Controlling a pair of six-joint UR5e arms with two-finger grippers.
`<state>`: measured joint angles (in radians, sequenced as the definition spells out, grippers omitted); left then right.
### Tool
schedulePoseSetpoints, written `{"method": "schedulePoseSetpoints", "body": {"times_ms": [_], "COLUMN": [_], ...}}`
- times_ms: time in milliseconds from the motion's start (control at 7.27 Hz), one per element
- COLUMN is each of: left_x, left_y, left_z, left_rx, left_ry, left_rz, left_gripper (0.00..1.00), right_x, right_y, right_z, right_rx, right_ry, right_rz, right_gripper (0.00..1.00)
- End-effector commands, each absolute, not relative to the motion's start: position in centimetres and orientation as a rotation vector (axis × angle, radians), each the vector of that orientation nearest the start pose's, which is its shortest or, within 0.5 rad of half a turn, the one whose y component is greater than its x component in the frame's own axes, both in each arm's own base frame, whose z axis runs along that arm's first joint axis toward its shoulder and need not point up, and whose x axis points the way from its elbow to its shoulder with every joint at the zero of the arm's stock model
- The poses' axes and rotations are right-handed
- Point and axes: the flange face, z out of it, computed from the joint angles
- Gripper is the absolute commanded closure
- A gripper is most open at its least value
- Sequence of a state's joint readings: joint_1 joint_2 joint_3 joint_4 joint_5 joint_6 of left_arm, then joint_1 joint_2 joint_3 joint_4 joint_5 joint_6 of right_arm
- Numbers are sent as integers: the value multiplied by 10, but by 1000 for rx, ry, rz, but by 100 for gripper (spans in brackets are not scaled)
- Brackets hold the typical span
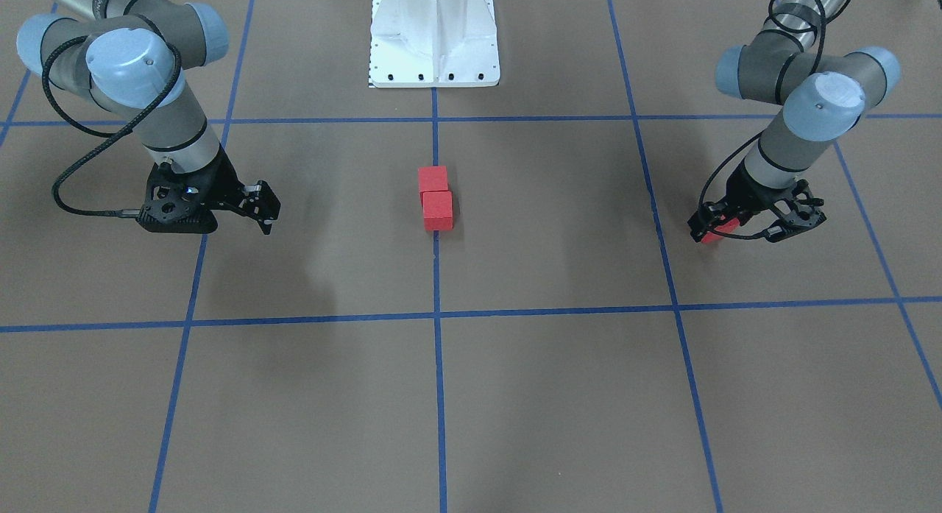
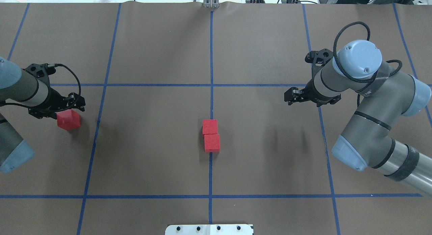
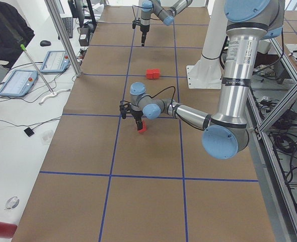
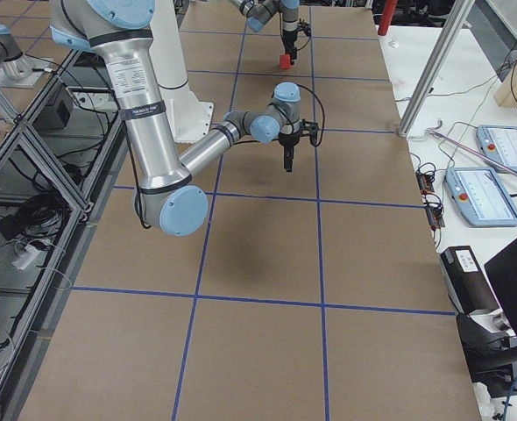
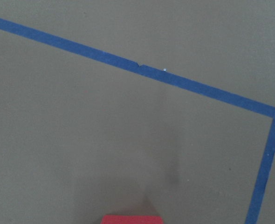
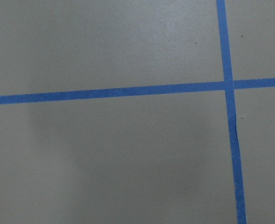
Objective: Form red blocks into L shape at center
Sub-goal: 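Grasp the last red cube with the left gripper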
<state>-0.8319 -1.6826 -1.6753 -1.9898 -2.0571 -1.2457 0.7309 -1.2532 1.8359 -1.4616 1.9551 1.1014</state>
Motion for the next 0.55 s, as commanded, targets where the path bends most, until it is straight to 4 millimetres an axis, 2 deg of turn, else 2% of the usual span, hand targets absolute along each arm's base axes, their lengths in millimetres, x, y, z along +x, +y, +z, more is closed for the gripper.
{"method": "schedulePoseSetpoints", "body": {"times_ms": [0,138,275,412], "left_x": [317,316,313,313], "left_y": [-468,-467,-464,-464], "left_z": [525,523,527,523], "left_rx": [-75,-73,-92,-91], "left_ry": [762,766,761,768], "left_rz": [-328,-328,-364,-362], "left_gripper": [1,55,100,100], "right_x": [-381,-381,-381,-381], "right_y": [-470,-470,-470,-470], "right_z": [357,357,356,356], "right_rx": [81,83,82,83], "right_ry": [-773,-773,-775,-774], "right_rz": [114,115,115,116], "right_gripper": [0,0,0,0]}}
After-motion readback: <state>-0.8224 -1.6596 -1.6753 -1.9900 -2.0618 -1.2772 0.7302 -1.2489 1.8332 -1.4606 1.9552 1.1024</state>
